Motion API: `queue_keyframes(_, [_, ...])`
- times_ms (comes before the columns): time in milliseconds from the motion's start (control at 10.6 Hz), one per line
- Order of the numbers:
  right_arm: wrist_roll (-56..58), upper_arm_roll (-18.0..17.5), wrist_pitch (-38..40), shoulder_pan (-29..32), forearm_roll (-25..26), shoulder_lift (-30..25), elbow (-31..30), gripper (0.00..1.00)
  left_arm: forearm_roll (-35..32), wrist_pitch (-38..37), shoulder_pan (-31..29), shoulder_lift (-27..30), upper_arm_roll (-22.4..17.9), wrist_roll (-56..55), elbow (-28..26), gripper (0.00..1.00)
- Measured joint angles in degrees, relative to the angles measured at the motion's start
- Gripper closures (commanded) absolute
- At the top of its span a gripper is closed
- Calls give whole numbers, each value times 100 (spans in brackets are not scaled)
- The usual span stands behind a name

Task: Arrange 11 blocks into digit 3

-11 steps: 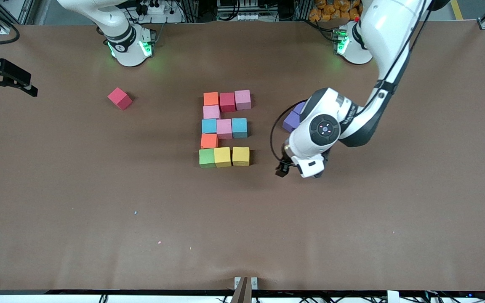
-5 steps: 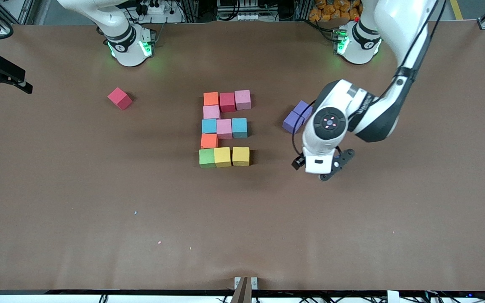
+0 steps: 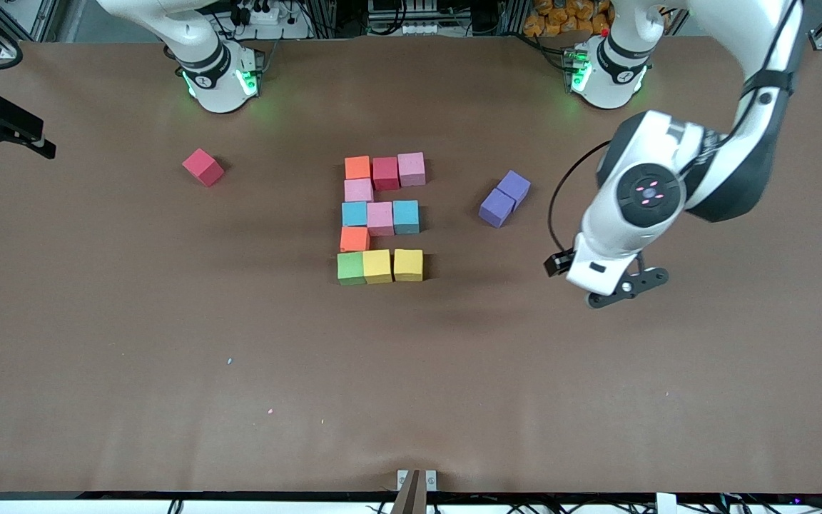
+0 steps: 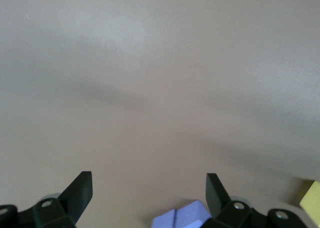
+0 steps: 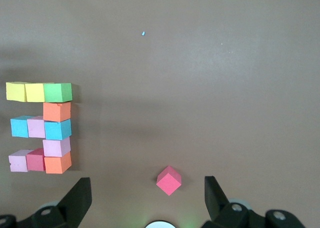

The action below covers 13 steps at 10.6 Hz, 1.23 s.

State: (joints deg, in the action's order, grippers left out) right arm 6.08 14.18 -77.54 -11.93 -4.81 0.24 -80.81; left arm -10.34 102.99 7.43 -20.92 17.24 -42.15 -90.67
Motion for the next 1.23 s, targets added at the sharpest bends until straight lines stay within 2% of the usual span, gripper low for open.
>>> queue_keyframes(284, [0,0,27,2,0,5,-3,0,0,-251,-218,253,-6,551,190,0])
queue_keyframes(567, [0,-10,32,-1,2,14,-5,0,-1,-707,-252,307,-15,945,609,0])
queue_keyframes(851, [0,-10,32,-1,7,20,-7,0,-1,-1119,-334,338,-19,990,924,0])
queue_keyframes(1040, [0,-10,31,0,8,23,-8,0,-1,-1415,-334,623,5,993,1096,0])
queue_keyframes(1230, [0,-10,31,-1,8,29,-12,0,186,-1556,-329,1170,34,994,1138,0])
